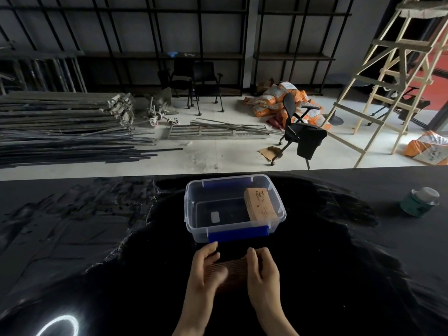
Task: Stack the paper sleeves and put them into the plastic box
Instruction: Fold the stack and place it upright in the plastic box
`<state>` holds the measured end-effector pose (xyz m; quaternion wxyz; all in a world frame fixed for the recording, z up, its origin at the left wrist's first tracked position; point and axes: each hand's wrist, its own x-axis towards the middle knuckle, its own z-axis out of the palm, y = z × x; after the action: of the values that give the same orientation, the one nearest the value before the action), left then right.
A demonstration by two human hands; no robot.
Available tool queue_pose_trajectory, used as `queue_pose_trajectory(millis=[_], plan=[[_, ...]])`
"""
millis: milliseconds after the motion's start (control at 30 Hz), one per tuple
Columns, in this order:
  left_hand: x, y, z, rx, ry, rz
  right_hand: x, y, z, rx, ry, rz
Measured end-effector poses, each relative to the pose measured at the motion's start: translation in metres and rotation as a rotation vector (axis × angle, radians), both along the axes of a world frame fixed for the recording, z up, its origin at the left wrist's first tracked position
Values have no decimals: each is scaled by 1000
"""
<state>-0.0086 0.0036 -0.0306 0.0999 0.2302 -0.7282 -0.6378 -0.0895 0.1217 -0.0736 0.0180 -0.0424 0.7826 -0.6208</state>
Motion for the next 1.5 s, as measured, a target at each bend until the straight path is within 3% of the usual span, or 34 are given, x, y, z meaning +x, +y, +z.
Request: queue_pose_trajectory(millis=[67,167,367,767,933,1100,1167,1367,1500], plan=[[-10,18,1,167,33,251,2,-1,2,-11,18,-29],[-24,30,9,128,71,398,3,-2,9,-49,-2,-57],[-30,21,4,-59,27,420,4,-5,5,-6,65,-62],[-33,23,-7,-78,18,473,-3,-3,-5,51,64,-28],[-18,10,-1,-134,-9,217,-2,-1,-1,8,43,-5],[-5,-20,23,-776,-45,-347,-2,-1,1,-17,50,-12],[-12,-19,30,-903,-135,-506,-2,-1,0,-21,14,-15],[-21,-14,29,-918,-209,-451,-4,2,12,-29,-41,62],[-15,-18,30,-687,-134,-298,-4,18,35,-165,-103,110]])
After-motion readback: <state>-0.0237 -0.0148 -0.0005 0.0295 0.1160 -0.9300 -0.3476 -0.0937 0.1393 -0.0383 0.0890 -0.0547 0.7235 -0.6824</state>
